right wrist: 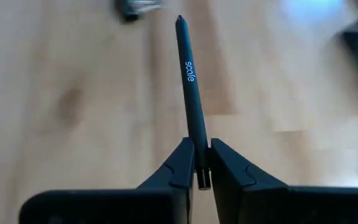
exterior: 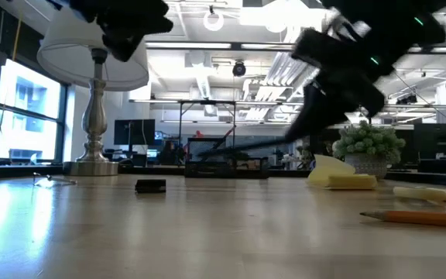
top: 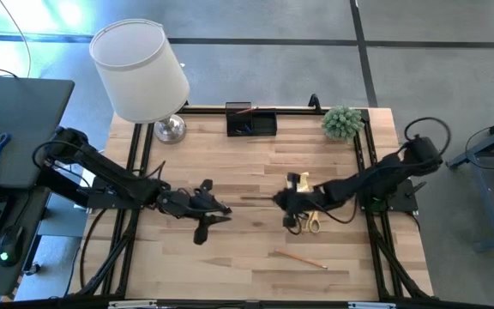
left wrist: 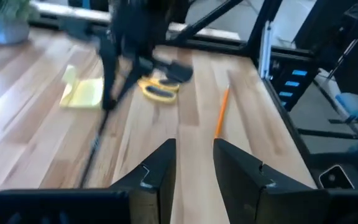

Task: Pick and place office supplies into organizer
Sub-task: Put the black pen into the black desk organizer

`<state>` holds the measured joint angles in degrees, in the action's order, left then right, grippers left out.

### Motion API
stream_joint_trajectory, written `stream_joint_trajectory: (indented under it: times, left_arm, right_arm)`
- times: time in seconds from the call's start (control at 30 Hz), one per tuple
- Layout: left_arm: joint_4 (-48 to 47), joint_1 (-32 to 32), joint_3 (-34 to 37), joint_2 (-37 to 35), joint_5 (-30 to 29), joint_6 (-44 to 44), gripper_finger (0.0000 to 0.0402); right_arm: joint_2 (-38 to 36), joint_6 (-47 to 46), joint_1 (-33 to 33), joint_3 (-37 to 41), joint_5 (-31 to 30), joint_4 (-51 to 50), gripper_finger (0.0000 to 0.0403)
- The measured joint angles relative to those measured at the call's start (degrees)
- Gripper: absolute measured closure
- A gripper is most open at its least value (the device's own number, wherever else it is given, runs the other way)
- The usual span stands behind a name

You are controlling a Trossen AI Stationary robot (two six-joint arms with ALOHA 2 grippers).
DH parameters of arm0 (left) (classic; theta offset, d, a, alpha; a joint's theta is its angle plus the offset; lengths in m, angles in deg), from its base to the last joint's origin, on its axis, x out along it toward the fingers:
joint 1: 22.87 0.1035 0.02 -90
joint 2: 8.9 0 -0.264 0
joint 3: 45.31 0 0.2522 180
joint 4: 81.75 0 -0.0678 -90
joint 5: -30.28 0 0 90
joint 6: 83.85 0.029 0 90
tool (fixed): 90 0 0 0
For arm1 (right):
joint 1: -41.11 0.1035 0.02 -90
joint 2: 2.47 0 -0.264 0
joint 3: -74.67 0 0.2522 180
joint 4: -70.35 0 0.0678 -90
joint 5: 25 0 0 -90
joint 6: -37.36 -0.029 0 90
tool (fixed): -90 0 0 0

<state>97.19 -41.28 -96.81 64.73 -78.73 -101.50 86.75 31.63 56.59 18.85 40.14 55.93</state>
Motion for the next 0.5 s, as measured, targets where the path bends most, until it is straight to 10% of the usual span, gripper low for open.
stream_joint_trajectory:
  times: [0.2,0.5]
  left_arm:
    - [-6.0,0.0,0.0,-2.8,0.0,-2.7,0.0305]
    - [-8.1,0.0,0.0,-3.8,0.0,-3.8,0.0305]
  right_arm:
    - [-0.3,11.2,-8.1,-17.2,-6.2,-20.9,0.0379]
    - [0.9,27.4,-26.3,-35.5,-3.4,-24.5,0.0377]
